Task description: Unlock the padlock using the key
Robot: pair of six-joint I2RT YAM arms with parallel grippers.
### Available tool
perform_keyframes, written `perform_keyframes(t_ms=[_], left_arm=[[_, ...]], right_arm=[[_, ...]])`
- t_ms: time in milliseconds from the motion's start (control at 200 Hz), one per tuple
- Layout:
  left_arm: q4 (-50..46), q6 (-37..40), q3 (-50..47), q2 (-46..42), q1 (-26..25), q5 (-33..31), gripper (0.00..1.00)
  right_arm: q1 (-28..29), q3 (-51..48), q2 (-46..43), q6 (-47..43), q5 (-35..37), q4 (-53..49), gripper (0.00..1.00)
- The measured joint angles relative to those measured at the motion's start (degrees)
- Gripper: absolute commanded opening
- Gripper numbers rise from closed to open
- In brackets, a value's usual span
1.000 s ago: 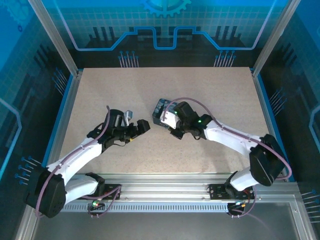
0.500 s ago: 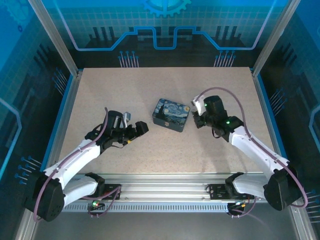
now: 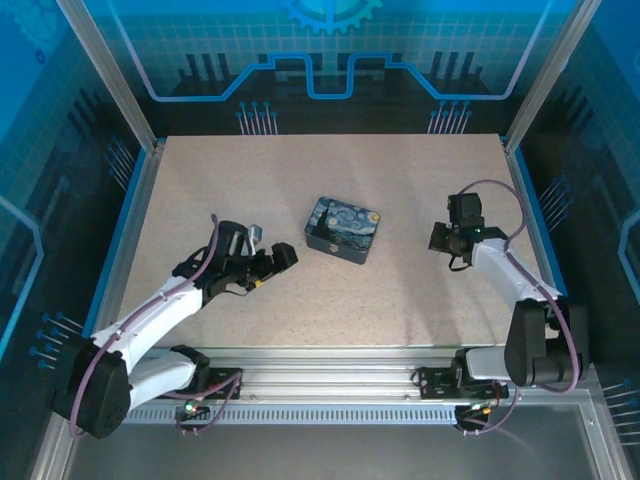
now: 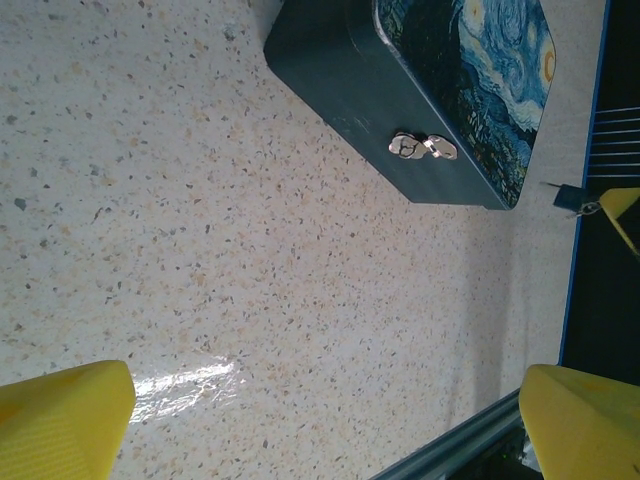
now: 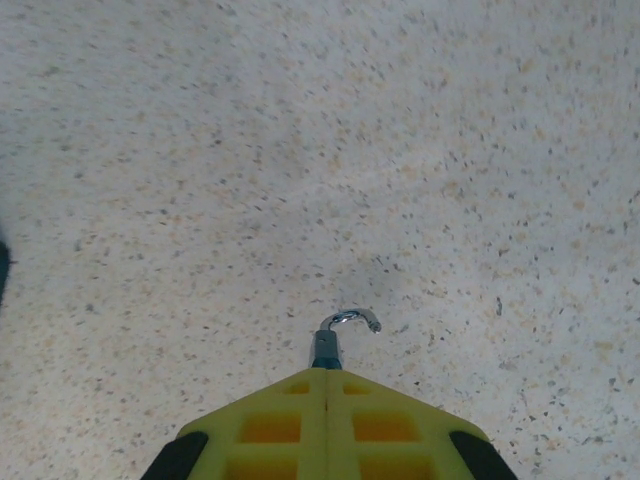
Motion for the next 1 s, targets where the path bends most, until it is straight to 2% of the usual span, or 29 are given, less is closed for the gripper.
perform_keyframes(t_ms=[205,355,535,555,560,565,575,585,595,816,1001], left_arm=[[0.46,0.00,0.00,1.18,0.00,-0.04,0.99],[0.63,0.00,0.00,1.18,0.02,-0.44,0.99],[0.57,0.07,0.17,1.29,0.22,-1.20,0.99],[0.42,0.09,0.31,1.29,0.26,-1.49,0.99],[0.31,0.09,0.42,1.29,0.26,-1.51,0.99],[0.31,0.11,0.44,1.29,0.28,-1.53,0.99],[0.22,0.20,0.55,1.29,0.31,-1.64,0.99],[0.17,0.24,0.66,1.29,0.37,-1.75,0.99],[0.02,0.26,0.79,1.29,0.39,-1.95,0.99],[-3.61,4.46,6.88,1.27,2.95,-5.68,0.99],[-7.04,12.90,13.40,1.27,6.08,-13.05,0.99]], right_arm=[[-0.52,0.00,3.67,2.40,-0.02,0.20,0.00],[-0.52,0.00,4.85,3.78,-0.55,0.33,0.31],[-0.28,0.02,2.43,5.01,-1.38,-1.09,0.51],[-0.28,0.02,1.68,5.31,-1.42,-1.36,0.55],[-0.28,0.02,1.38,5.07,-1.46,-1.40,0.60],[-0.28,0.02,1.25,5.03,-1.49,-1.46,0.68],[-0.28,0.04,0.74,5.53,-1.49,-1.62,0.90],[-0.28,0.07,0.42,5.53,-1.49,-1.75,0.98],[-0.28,0.09,0.00,5.07,-1.51,-1.84,1.00],[0.02,1.31,-7.82,4.44,-0.83,-3.58,1.00],[1.22,4.22,-8.04,3.28,4.44,-4.76,1.00]])
